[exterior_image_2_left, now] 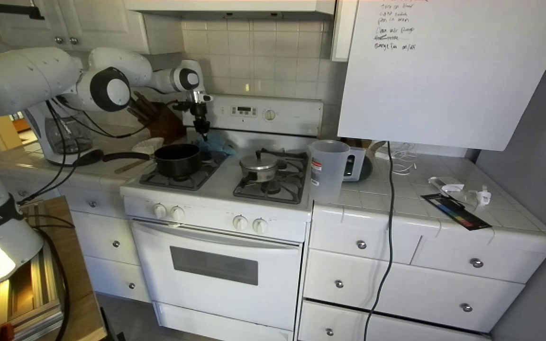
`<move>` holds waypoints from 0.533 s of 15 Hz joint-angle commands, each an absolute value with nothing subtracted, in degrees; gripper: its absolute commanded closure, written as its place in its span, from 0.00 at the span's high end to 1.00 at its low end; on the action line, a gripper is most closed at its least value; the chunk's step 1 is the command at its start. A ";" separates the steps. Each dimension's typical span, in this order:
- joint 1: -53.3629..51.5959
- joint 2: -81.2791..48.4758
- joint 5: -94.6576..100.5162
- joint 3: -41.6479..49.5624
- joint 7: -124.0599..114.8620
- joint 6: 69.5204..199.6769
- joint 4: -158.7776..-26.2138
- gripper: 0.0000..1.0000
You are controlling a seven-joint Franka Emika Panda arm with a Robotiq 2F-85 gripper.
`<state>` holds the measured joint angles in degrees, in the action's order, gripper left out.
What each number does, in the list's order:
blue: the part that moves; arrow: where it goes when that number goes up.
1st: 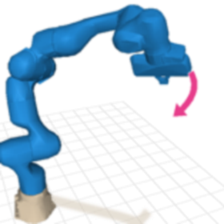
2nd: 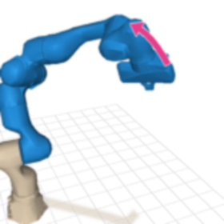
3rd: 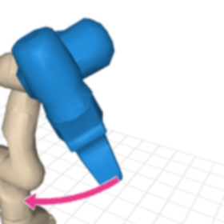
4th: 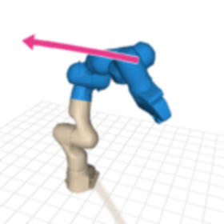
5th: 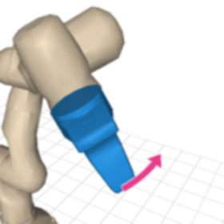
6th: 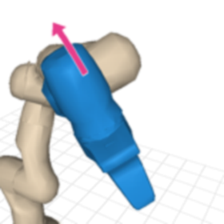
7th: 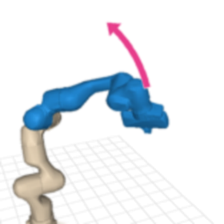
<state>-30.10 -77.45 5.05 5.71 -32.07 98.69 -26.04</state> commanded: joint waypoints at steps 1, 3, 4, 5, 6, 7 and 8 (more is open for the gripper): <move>-30.87 -78.50 6.73 6.96 -41.98 95.32 -24.88 0.03; -30.99 -78.72 7.10 7.68 -47.67 93.58 -24.84 0.03; -30.91 -78.90 7.26 7.99 -50.49 92.98 -24.73 0.03; -30.87 -79.06 7.53 8.17 -52.50 92.52 -24.64 0.03; -30.61 -79.40 7.65 7.79 -51.96 93.24 -24.25 0.03; -30.41 -79.68 8.13 7.61 -50.30 94.32 -23.95 0.03; -30.60 -79.12 8.96 8.33 -50.96 92.69 -24.88 0.03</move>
<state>-30.39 -78.45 6.20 7.68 -49.62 94.20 -26.01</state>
